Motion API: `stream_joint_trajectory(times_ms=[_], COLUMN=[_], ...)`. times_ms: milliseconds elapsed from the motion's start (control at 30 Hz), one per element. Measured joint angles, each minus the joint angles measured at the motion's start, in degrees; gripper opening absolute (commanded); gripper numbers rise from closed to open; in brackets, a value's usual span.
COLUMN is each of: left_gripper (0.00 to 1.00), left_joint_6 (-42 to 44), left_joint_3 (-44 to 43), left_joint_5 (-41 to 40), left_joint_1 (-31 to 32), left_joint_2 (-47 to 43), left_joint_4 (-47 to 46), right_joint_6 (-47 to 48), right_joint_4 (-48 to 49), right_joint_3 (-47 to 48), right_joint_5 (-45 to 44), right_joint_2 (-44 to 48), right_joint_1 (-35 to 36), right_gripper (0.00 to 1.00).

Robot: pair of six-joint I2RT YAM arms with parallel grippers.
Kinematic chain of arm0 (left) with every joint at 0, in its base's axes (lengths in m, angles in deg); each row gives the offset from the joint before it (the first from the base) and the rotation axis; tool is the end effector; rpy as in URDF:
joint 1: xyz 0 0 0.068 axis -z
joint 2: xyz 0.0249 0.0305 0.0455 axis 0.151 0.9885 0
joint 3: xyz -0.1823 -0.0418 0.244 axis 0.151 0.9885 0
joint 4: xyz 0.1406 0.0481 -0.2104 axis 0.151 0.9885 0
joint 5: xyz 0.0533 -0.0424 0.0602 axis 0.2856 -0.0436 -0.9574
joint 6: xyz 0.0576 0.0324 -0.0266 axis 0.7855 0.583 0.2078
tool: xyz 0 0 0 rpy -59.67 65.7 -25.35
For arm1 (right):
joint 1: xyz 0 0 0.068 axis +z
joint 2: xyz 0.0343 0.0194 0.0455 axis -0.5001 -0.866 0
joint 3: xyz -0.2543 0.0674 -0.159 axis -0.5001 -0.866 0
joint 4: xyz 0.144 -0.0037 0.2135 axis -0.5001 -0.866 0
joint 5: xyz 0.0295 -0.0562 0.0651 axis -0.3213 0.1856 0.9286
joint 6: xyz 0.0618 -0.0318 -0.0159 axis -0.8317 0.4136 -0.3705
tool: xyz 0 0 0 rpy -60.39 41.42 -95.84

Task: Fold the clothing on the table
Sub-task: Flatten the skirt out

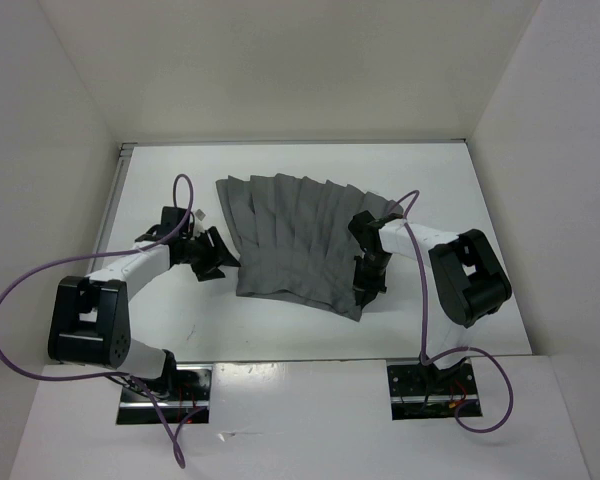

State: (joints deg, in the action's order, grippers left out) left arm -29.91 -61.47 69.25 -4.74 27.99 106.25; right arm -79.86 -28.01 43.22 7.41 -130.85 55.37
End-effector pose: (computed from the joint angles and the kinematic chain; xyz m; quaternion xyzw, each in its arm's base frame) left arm 0.2756 -0.0441 0.2025 -0.2229 0.9084 -0.2995 0.1883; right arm 0.2443 0.1279 0.1606 -0.1005 -0.9900 -0.0628 0.0768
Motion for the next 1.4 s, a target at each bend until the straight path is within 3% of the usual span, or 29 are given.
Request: stream_joint_trajectory(times_ms=[33, 67, 167, 300, 567, 1000, 1033, 1100, 1267, 1400], left_gripper=[0.52, 0.28, 0.12, 0.14, 0.29, 0.29, 0.23, 0.0, 0.0, 0.0], left_joint_6=[-0.1, -0.3, -1.3, -1.6, -2.6, -3.1, -3.2, -3.4, -4.3, -3.6], left_joint_3=[0.5, 1.2, 3.5, 5.4, 5.4, 3.2, 2.5, 1.6, 1.1, -1.6], left_joint_5=[-0.7, -1.3, -2.8, -3.9, -0.9, 4.2, 4.2, 3.9, 4.5, 0.1], left_joint_1=[0.2, 0.3, 0.4, 1.0, 2.3, 4.0, 4.7, 6.3, 8.2, 7.5], left_joint_2=[0.0, 0.0, 0.1, 1.5, 5.3, 10.2, 10.9, 12.2, 12.9, 9.0], left_joint_4=[0.2, 0.2, 0.6, 1.0, -1.6, -4.7, -4.9, -5.7, -7.5, -1.8], right_joint_6=[0.0, 0.0, 0.0, 0.0, 0.0, 0.0, -0.1, -0.2, -0.5, -0.6], right_joint_4=[0.0, 0.1, 0.0, 0.1, 0.0, 0.0, 0.0, 0.0, -0.3, -1.9], right_joint_3=[0.2, 0.2, 0.2, 0.2, 0.2, 0.3, 0.3, 0.3, 1.1, 5.5], right_joint_5=[-0.3, -0.5, -0.7, -0.8, -0.9, -0.9, -1.0, -1.0, -2.4, -4.9], right_joint_2=[0.0, 0.1, 0.1, 0.1, 0.1, 0.1, 0.1, 0.1, 0.5, 2.4], right_joint_1=[0.0, 0.0, 0.0, 0.0, 0.0, 0.0, 0.0, 0.0, 0.0, -1.5], right_gripper=[0.0, 0.0, 0.0, 0.0, 0.0, 0.0, 0.0, 0.0, 0.0, 0.0])
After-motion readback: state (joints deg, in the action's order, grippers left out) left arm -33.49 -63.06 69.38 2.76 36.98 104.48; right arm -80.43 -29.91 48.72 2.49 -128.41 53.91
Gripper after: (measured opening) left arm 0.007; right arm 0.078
